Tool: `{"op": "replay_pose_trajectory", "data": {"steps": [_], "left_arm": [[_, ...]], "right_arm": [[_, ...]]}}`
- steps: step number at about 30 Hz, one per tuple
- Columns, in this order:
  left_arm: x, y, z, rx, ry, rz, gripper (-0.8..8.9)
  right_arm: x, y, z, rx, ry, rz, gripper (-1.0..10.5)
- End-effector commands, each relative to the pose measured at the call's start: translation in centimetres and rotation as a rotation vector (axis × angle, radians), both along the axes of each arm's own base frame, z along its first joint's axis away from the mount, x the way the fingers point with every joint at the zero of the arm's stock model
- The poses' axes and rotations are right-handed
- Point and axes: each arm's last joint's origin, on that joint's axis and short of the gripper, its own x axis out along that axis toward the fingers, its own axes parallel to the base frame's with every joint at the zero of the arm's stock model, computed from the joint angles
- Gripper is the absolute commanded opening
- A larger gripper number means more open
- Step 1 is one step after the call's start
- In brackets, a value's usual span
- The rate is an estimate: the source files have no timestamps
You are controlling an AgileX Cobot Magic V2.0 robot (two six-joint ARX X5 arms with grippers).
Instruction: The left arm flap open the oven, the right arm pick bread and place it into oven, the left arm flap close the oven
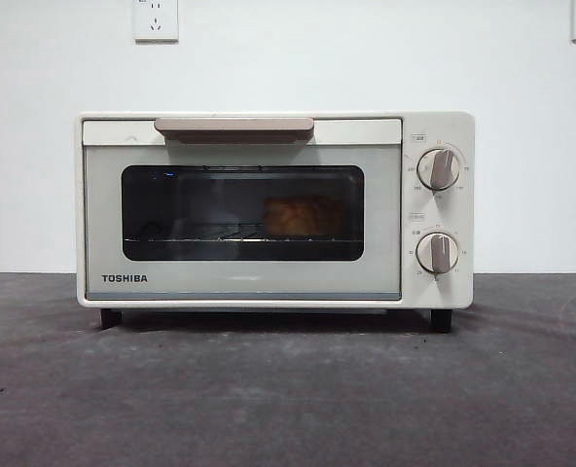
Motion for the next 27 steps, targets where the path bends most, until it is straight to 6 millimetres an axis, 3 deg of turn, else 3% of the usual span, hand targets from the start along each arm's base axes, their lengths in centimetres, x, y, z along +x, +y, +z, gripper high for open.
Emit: {"op": "replay_pose_trajectory", "data": {"steps": [1,14,20,23,27], "left_arm": [[0.1,0.0,-0.6,0.013,0.008,0.003,0.2],[0.1,0.0,-0.6,0.013,0.008,0.003,0.2],[0.1,0.0,-0.6,0.013,0.008,0.003,0.2],[0.1,0.0,-0.6,0.013,0.008,0.003,0.2],[0.1,0.0,-0.6,0.013,0.008,0.003,0.2]], "right_arm": [[-0.1,0.0,0.5,0.01,-0.018,0.011,0.1],[-0.1,0.0,0.5,0.009,-0.019,0.011,0.1],[0.2,-0.3,0.2,-0.008,-0.037,-0.074,0.1],[1.2,-0.3,-1.1,0.02,-0.068,-0.166,0.1],[2.9,-0.9,-4.6,0.02,-0.176,-0.328,0.1]]}}
